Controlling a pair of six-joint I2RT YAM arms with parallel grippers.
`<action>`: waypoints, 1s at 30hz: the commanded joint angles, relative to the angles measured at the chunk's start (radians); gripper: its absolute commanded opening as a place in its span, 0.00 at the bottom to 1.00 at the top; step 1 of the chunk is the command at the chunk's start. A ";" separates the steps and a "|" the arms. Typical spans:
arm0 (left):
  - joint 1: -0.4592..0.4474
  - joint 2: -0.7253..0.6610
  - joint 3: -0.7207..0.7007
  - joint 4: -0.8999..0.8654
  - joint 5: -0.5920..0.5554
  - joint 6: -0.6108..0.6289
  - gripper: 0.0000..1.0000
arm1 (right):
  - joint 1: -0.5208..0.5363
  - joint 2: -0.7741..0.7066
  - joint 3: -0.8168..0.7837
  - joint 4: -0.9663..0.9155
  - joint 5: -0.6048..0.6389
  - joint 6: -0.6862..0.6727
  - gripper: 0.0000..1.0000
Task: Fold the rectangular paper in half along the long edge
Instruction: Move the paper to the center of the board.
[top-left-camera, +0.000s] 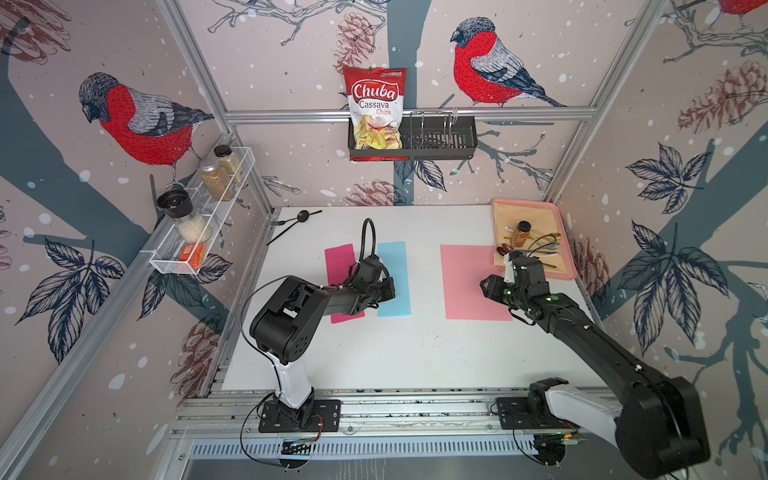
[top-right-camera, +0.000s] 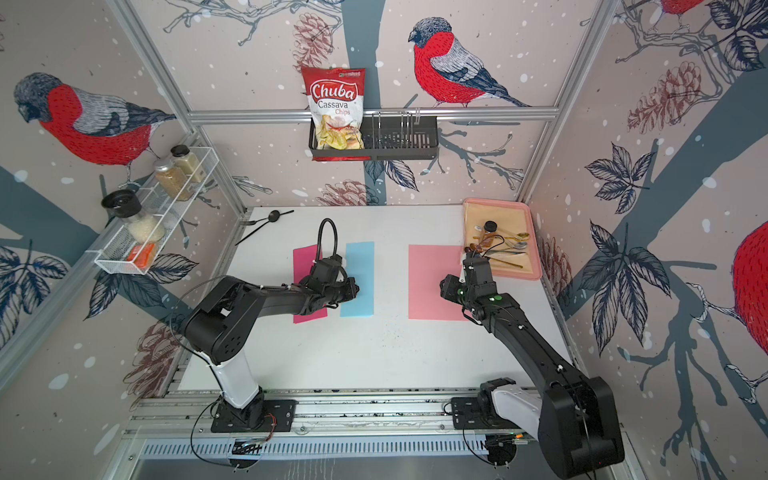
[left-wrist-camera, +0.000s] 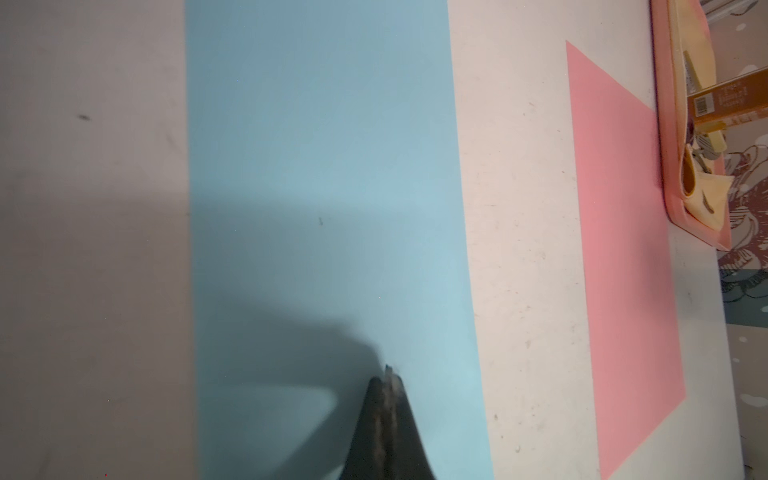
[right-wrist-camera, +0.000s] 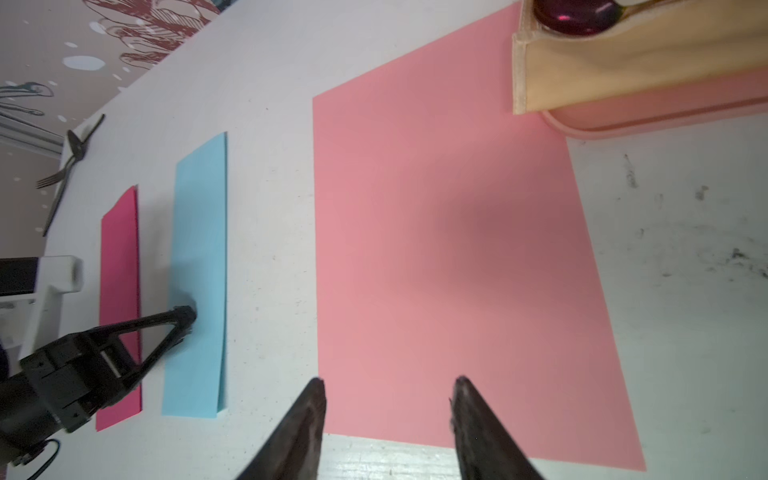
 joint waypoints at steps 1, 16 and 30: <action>0.012 -0.017 0.002 -0.069 -0.050 0.033 0.00 | -0.003 0.057 -0.003 0.080 0.014 0.012 0.51; 0.024 -0.288 -0.173 0.242 0.100 0.019 0.27 | -0.006 0.427 0.118 0.299 0.059 0.022 0.47; 0.024 -0.409 -0.234 0.270 0.154 0.007 0.31 | 0.013 0.634 0.178 0.337 -0.018 -0.001 0.46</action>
